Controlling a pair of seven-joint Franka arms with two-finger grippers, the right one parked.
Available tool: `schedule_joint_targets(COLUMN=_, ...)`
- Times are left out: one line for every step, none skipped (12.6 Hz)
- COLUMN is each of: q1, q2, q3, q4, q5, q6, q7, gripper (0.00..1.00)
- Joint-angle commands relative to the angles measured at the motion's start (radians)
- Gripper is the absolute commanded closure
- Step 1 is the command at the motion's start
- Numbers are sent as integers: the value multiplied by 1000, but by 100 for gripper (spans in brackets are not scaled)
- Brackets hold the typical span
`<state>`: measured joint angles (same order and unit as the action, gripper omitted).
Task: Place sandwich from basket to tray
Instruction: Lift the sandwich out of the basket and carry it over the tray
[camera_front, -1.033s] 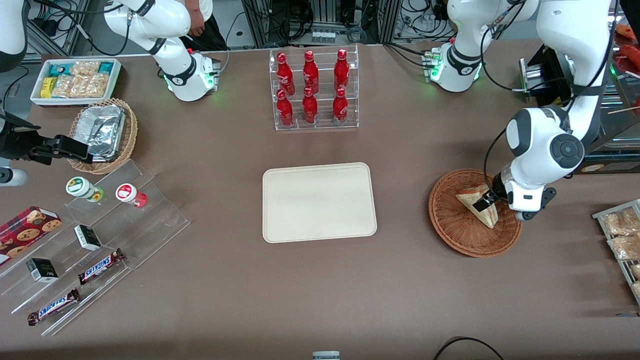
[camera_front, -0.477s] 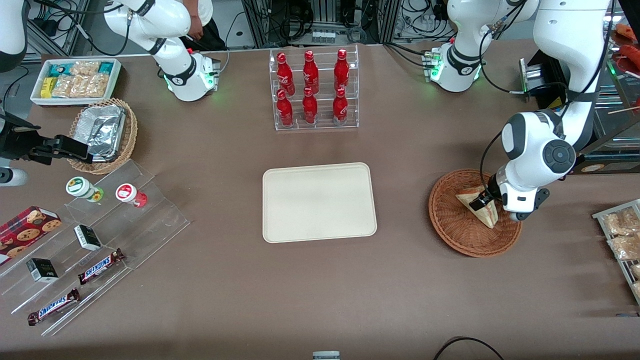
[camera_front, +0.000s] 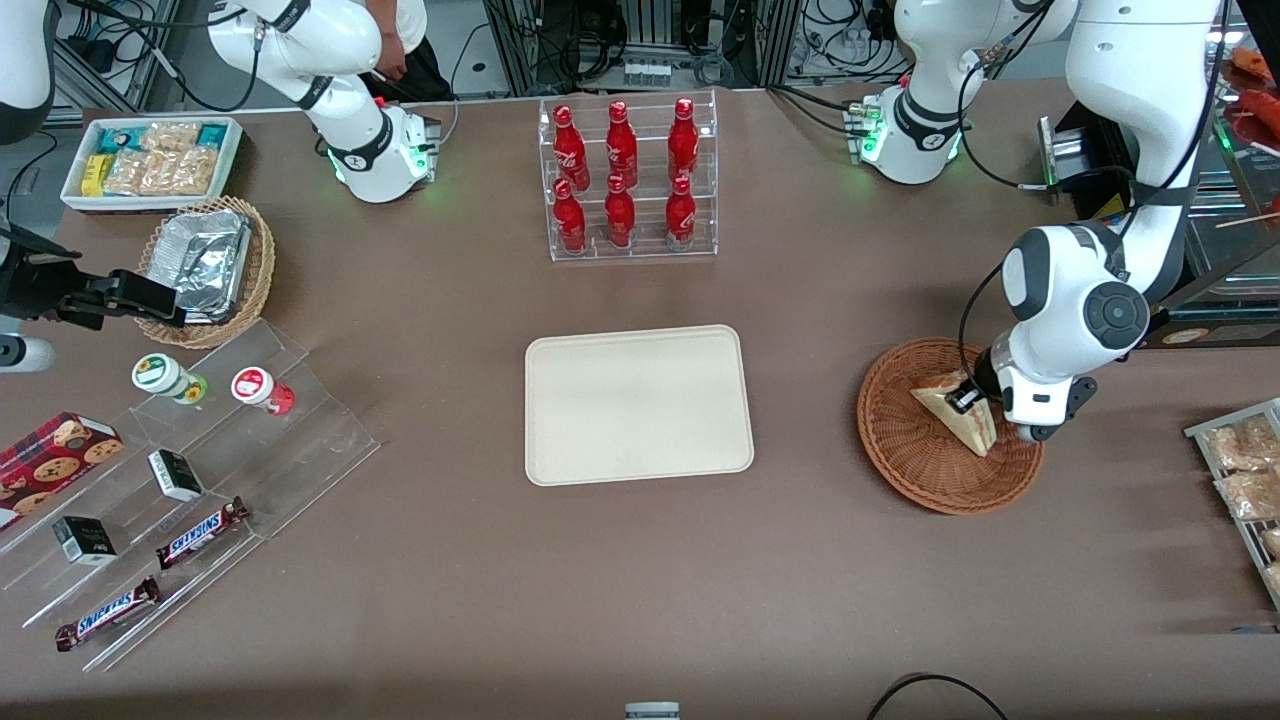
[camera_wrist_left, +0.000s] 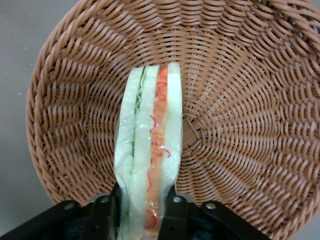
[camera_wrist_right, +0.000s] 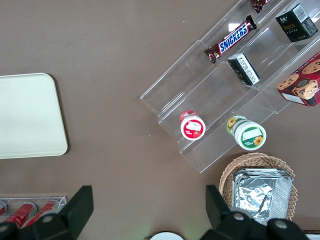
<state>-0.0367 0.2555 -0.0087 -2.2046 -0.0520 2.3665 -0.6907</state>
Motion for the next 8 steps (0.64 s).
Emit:
schedule_joint_targets(q1=-2, q2=-56, q3=-2, q4=47, q5=-14, q6=-125, q7=-3, gripper=100)
schedule_joint_targets(q1=-3, q2=-58, q3=-4, q4=83, q5=-11, q6=-176, q7=2, gripper=100)
schedule_joint_targets(q1=-6, q2=-58, q3=-10, q4=118, q5=-8, q6=-217, q7=5, gripper=100)
schedule_joint_targets(q1=-18, q2=-56, q3=-26, q4=143, q5=-8, q6=-236, q7=5, gripper=100)
schedule_joint_targets(q1=-29, q2=-50, q3=-43, q4=166, q5=-5, q6=-248, q7=8, gripper=100)
schedule_joint_targets(q1=-55, q2=-45, q3=-59, q4=178, q5=1, q6=-254, q7=8, gripper=100)
schedule_joint_targets(q1=-84, q2=-44, q3=-59, q4=186, q5=4, q6=-254, q7=8, gripper=100)
schedule_joint_targets(q1=-124, q2=-38, q3=-59, q4=203, q5=6, q6=-253, q7=8, gripper=100)
